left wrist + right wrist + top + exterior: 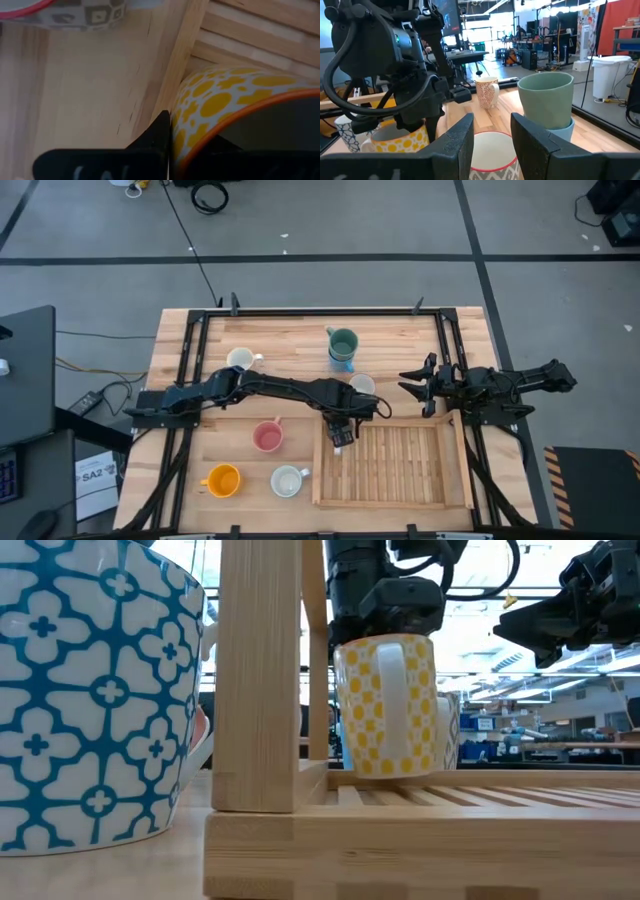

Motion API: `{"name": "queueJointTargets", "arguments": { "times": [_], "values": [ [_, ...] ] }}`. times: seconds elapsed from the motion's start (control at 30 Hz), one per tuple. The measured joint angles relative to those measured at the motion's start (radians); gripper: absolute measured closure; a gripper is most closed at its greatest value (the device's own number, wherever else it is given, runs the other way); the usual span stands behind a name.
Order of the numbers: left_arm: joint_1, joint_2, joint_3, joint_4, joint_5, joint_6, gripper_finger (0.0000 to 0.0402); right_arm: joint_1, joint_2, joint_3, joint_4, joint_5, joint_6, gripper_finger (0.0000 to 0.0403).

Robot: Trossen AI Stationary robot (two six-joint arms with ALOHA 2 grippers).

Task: Place coffee mugs
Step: Put the orange patterned mug on the shelf

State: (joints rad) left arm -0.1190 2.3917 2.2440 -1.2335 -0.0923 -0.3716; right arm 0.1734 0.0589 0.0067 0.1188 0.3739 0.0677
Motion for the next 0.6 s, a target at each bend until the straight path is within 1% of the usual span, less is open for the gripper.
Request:
{"name": "queueJointTargets", "arguments": {
  "times": [0.13, 0.6],
  "values": [
    [-0.003, 0.0, 0.0, -0.023, -0.002, 0.0, 0.0366, 0.0, 0.0, 0.0, 0.0, 0.0, 0.0, 0.0267],
    [-0.002, 0.0, 0.0, -0.013, 0.01, 0.0, 0.0362, 0.0, 0.0, 0.0, 0.0, 0.0, 0.0, 0.0267]
  ]
}}
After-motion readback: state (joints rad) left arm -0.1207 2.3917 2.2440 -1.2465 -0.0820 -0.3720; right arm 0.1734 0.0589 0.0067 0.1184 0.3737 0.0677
